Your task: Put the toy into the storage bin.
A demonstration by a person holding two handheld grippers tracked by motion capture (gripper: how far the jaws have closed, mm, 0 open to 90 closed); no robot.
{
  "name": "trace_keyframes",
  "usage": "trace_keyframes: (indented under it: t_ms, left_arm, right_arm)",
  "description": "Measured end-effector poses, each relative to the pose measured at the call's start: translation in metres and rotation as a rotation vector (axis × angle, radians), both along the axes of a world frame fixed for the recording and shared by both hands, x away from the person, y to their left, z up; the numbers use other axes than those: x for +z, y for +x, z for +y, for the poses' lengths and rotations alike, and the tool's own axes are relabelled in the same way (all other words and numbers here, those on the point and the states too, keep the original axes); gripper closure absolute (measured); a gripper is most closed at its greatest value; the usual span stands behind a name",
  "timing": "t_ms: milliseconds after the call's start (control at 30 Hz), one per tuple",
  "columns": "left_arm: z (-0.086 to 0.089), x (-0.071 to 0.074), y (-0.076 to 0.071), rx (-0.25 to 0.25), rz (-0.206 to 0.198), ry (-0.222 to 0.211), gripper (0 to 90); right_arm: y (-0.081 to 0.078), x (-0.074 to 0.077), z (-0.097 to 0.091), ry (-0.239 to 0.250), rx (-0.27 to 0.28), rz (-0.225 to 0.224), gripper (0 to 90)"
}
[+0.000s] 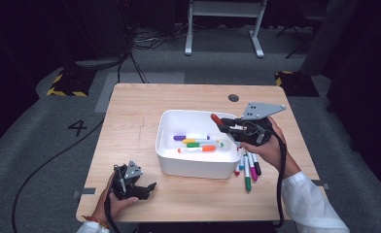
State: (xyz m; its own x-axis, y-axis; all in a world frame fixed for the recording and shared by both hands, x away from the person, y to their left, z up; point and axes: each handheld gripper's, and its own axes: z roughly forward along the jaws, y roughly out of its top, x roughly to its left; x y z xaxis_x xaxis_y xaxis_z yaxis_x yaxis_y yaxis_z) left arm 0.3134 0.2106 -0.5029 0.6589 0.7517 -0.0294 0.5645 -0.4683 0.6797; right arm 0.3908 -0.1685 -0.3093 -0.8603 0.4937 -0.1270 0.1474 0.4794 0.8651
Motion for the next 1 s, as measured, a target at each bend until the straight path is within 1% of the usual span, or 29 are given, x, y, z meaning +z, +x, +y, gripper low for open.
trace_keyframes:
  t_ms: [100, 133, 167, 200, 233, 267, 300, 367, 400, 433, 467, 567, 633, 667, 700, 767, 800, 833, 867, 900, 967, 1000]
  left_arm:
    - [0.000, 0.000, 0.000, 0.000, 0.000, 0.000, 14.8]
    - [0.000, 0.000, 0.000, 0.000, 0.000, 0.000, 14.8]
    - [0.000, 0.000, 0.000, -0.001, 0.000, -0.001, 14.8]
    - [0.000, 0.000, 0.000, -0.001, 0.000, -0.001, 14.8]
    - [0.000, 0.000, 0.000, 0.000, 0.000, -0.001, 14.8]
    - [0.000, 0.000, 0.000, 0.000, 0.000, -0.001, 14.8]
    - [0.000, 0.000, 0.000, 0.000, 0.000, 0.000, 14.8]
    - [0.000, 0.000, 0.000, -0.001, 0.000, 0.000, 14.8]
    - [0.000, 0.000, 0.000, -0.001, 0.000, 0.000, 14.8]
    - [0.000, 0.000, 0.000, 0.000, 0.000, 0.000, 14.8]
    - [0.000, 0.000, 0.000, 0.000, 0.000, 0.000, 14.8]
    - [0.000, 0.000, 0.000, 0.000, 0.000, 0.000, 14.8]
    - [0.000, 0.000, 0.000, 0.000, 0.000, 0.000, 14.8]
    - [0.000, 0.000, 0.000, -0.001, 0.000, -0.001, 14.8]
    - [0.000, 0.000, 0.000, -0.002, 0.000, 0.001, 14.8]
    - [0.000, 0.000, 0.000, -0.002, -0.001, 0.000, 14.8]
    - [0.000, 0.000, 0.000, -0.002, -0.001, 0.000, 14.8]
    - [0.000, 0.000, 0.000, 0.000, -0.003, 0.002, 14.8]
    - [0.000, 0.000, 0.000, -0.002, -0.001, 0.001, 14.8]
    - [0.000, 0.000, 0.000, -0.001, 0.000, 0.000, 14.8]
    - [0.000, 0.000, 0.000, -0.002, -0.001, 0.000, 14.8]
    - [0.000, 0.000, 0.000, -0.002, -0.001, 0.000, 14.8]
  right_arm:
    - [0.002, -0.007, 0.008, -0.026, 0.020, 0.026, 74.6]
    - [0.002, -0.007, 0.008, -0.026, 0.020, 0.026, 74.6]
    - [0.003, -0.012, 0.013, -0.047, 0.029, 0.041, 74.6]
    - [0.003, -0.012, 0.013, -0.047, 0.029, 0.041, 74.6]
    - [0.003, -0.018, 0.019, -0.078, 0.049, 0.055, 74.6]
    - [0.003, -0.018, 0.019, -0.078, 0.049, 0.055, 74.6]
    - [0.003, -0.025, 0.025, -0.115, 0.064, 0.069, 74.6]
    - [0.003, -0.032, 0.031, -0.148, 0.083, 0.091, 74.6]
    - [0.003, -0.032, 0.031, -0.148, 0.083, 0.091, 74.6]
    - [0.002, -0.039, 0.037, -0.189, 0.097, 0.113, 74.6]
    - [0.002, -0.039, 0.037, -0.189, 0.097, 0.113, 74.6]
    - [-0.001, -0.047, 0.044, -0.250, 0.126, 0.130, 74.6]
    - [-0.004, -0.052, 0.049, -0.288, 0.136, 0.154, 74.5]
    - [-0.004, -0.053, 0.050, -0.297, 0.141, 0.154, 74.5]
    - [-0.006, -0.056, 0.055, -0.321, 0.152, 0.161, 74.5]
    - [-0.007, -0.059, 0.058, -0.345, 0.158, 0.157, 74.5]
    - [-0.007, -0.059, 0.058, -0.345, 0.158, 0.157, 74.5]
    - [-0.008, -0.059, 0.059, -0.351, 0.159, 0.147, 74.5]
    - [-0.008, -0.059, 0.059, -0.340, 0.150, 0.174, 74.5]
    - [-0.007, -0.059, 0.059, -0.348, 0.158, 0.160, 74.4]
    - [-0.007, -0.059, 0.060, -0.341, 0.158, 0.163, 74.2]
    - [-0.007, -0.059, 0.060, -0.348, 0.163, 0.164, 74.0]
